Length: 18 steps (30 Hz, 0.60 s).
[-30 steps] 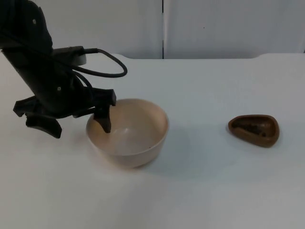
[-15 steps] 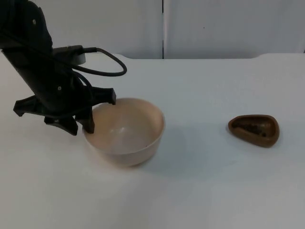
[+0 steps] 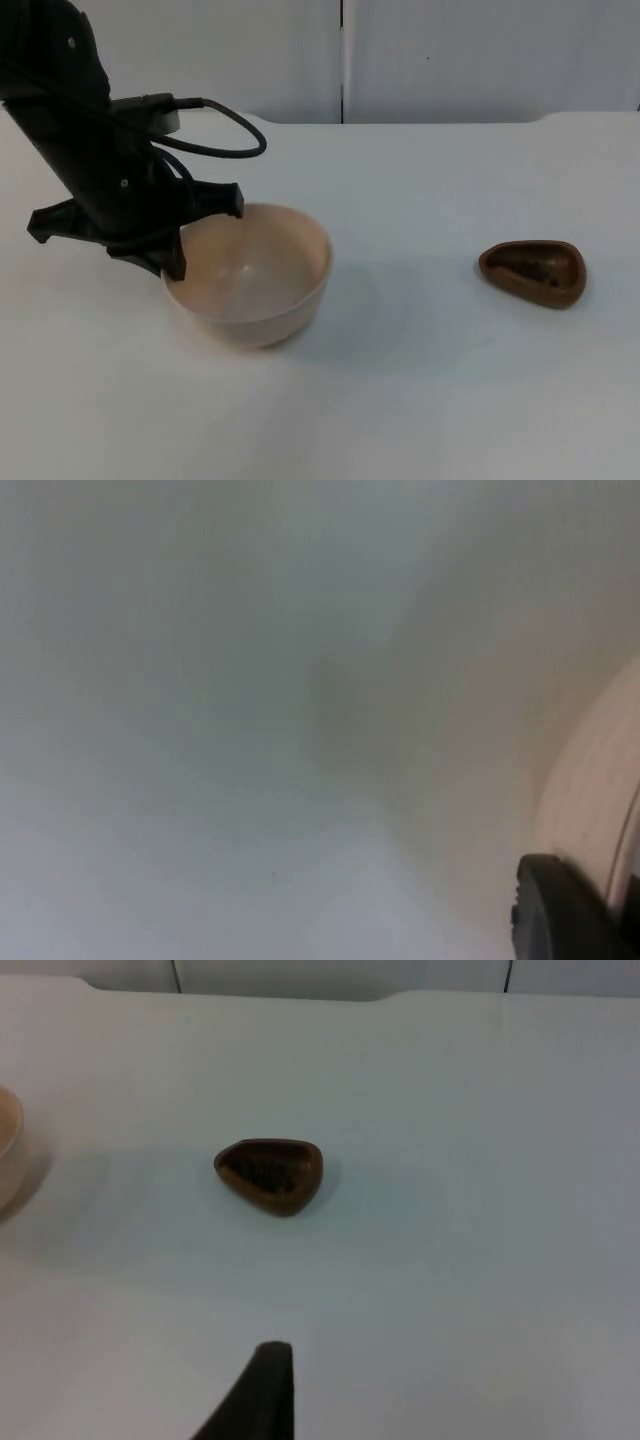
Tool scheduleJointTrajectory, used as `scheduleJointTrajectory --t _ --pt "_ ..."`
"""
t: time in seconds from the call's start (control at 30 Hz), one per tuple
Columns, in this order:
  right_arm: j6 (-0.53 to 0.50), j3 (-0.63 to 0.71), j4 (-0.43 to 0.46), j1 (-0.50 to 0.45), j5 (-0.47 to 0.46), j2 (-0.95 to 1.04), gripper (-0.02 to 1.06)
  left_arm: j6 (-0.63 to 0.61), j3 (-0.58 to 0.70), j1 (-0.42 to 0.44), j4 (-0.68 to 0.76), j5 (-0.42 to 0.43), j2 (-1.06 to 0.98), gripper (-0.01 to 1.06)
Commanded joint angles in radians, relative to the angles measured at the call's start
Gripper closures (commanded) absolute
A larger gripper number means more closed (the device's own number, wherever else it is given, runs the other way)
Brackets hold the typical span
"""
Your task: Pick up the bowl with the left hand and pour the coffee beans from the cup into the bowl with the right hand.
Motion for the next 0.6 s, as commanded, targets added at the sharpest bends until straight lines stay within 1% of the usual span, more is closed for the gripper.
scheduleJointTrajectory --t 0.0,0.27,0.47,0.53,0.57 --pt "-0.008 0.003 -0.002 -0.006 -0.005 -0.003 -0.01 0.013 -0.002 -0.003 0.000 0.038 -0.031 1.05" --pt "-0.008 0.003 -0.002 -0.006 -0.005 -0.003 -0.01 0.090 -0.002 -0.003 -0.003 0.094 -0.145 1.05" --pt "-0.008 0.003 -0.002 -0.006 -0.005 -0.003 -0.01 0.219 -0.002 -0.003 -0.006 0.166 -0.229 1.05" --pt "-0.008 0.003 -0.002 -0.006 -0.005 -0.003 -0.01 0.234 -0.002 -0.003 -0.008 0.175 -0.230 1.05" --pt "-0.008 0.003 -0.002 -0.006 -0.005 -0.003 -0.01 0.278 -0.002 -0.003 -0.036 0.198 -0.230 1.05"
